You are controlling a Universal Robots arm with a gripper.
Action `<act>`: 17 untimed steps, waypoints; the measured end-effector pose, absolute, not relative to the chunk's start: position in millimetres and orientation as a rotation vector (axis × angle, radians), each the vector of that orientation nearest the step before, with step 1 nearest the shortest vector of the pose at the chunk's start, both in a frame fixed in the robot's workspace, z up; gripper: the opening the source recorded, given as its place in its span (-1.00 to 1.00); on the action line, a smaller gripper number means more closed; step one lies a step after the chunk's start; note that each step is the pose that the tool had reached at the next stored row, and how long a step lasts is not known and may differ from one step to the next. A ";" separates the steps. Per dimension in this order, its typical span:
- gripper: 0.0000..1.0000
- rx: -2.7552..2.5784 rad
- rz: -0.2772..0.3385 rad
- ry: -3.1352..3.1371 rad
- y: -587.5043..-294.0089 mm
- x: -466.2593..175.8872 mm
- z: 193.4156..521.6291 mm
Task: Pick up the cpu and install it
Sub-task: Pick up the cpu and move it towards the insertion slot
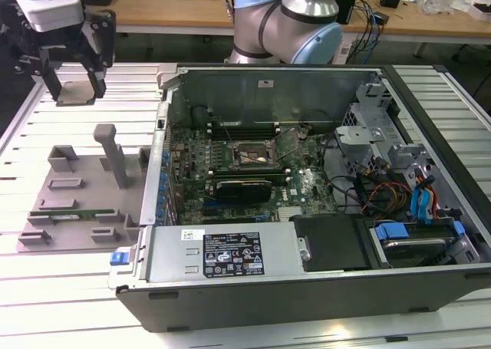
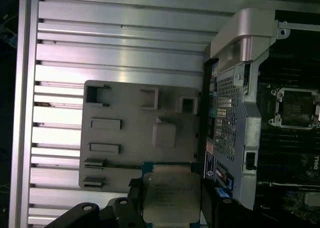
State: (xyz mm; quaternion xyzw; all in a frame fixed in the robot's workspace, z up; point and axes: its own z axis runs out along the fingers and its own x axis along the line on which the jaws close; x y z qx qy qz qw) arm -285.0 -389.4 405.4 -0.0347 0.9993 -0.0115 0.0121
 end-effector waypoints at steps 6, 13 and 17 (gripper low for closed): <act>0.09 -0.108 -0.036 3.115 -389.3 -272.1 404.4; 0.09 -0.108 -0.036 3.115 -389.3 -259.0 403.9; 0.09 -0.108 -0.036 3.115 -389.3 -250.9 403.5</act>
